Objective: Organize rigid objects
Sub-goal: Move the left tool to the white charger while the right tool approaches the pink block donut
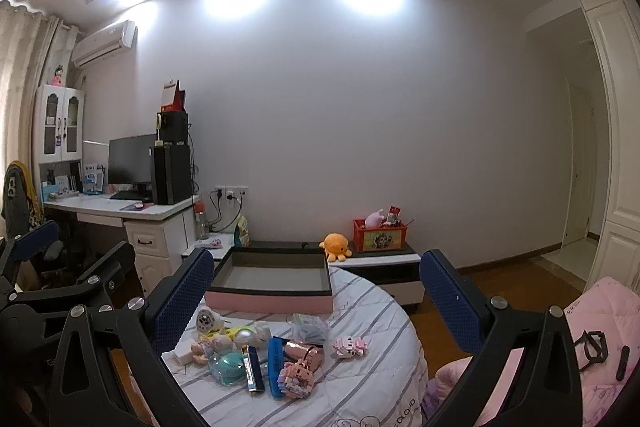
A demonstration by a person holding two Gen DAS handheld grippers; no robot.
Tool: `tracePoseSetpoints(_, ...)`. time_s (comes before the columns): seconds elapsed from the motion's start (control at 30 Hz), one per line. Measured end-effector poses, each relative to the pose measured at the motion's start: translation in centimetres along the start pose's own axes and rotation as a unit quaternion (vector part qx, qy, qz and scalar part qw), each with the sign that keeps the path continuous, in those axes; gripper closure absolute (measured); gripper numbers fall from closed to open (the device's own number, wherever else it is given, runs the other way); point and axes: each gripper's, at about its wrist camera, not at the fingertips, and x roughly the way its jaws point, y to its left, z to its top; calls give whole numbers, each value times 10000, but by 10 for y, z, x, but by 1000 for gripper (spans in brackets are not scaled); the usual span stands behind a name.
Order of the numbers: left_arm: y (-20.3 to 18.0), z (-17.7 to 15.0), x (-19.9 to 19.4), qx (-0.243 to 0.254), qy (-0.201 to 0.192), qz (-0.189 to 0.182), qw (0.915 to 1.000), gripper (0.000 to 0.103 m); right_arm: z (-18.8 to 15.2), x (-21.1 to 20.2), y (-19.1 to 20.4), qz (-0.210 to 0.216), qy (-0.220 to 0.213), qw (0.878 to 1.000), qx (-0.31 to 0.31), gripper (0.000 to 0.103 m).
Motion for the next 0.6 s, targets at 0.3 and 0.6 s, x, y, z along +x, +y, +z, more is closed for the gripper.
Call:
tracePoseSetpoints(0.3,30,-65,63,189,903,167,9956,0,-52,59,-17,-168,930,9955,-14,0)
tracePoseSetpoints(0.6,54,-158,135,18,2372,104,9714,0,-135,128,-36,64,2276,9737,92,0)
